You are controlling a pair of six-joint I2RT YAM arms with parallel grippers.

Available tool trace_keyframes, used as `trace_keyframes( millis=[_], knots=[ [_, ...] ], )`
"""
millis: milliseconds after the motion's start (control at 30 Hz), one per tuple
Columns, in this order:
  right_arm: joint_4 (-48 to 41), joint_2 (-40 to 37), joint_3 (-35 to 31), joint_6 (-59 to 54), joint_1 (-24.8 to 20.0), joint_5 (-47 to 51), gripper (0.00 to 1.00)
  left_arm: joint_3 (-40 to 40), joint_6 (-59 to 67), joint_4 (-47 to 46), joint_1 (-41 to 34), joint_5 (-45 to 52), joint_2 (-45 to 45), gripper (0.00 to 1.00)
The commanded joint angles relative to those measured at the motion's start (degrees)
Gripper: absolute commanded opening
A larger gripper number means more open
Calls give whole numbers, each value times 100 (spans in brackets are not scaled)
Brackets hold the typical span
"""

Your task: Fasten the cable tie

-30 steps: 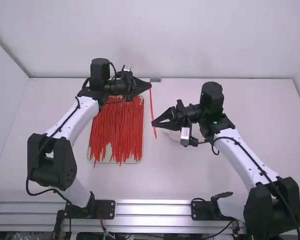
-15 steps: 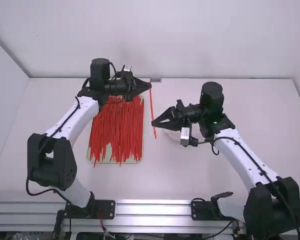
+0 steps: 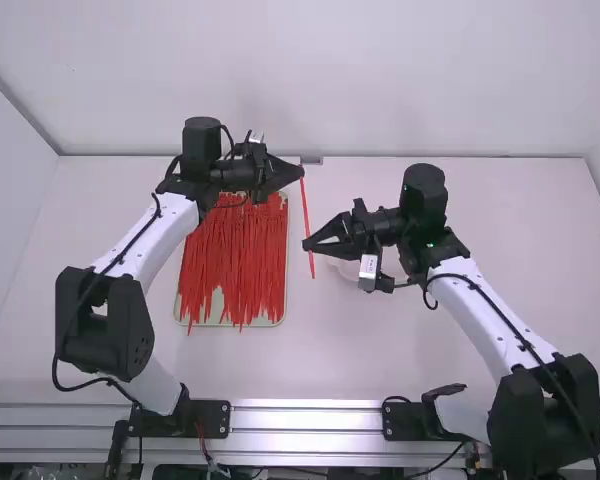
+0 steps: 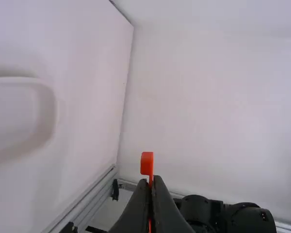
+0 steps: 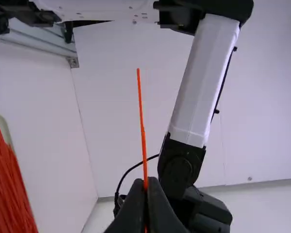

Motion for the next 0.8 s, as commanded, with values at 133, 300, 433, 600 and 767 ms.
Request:
trace_keyframes(
  millis=[133,300,433,600,767],
  knots=[
    [13,-9,-9,13,-9,26,0,-33,164,-4,-55,109,15,2],
    [13,-9,-9,-9,-9,31,10,-33,166,-2,-55,155,15,2],
    [15,-9,-9,-96,-9,42,10,-33,166,-4,-61,153,15,2],
    [11,-9,-9,-90,-2,195,0,-33,221,-7,-59,153,15,2],
    [11,-9,-9,-68,-9,153,0,-33,254,-2,-59,153,15,2]
  ],
)
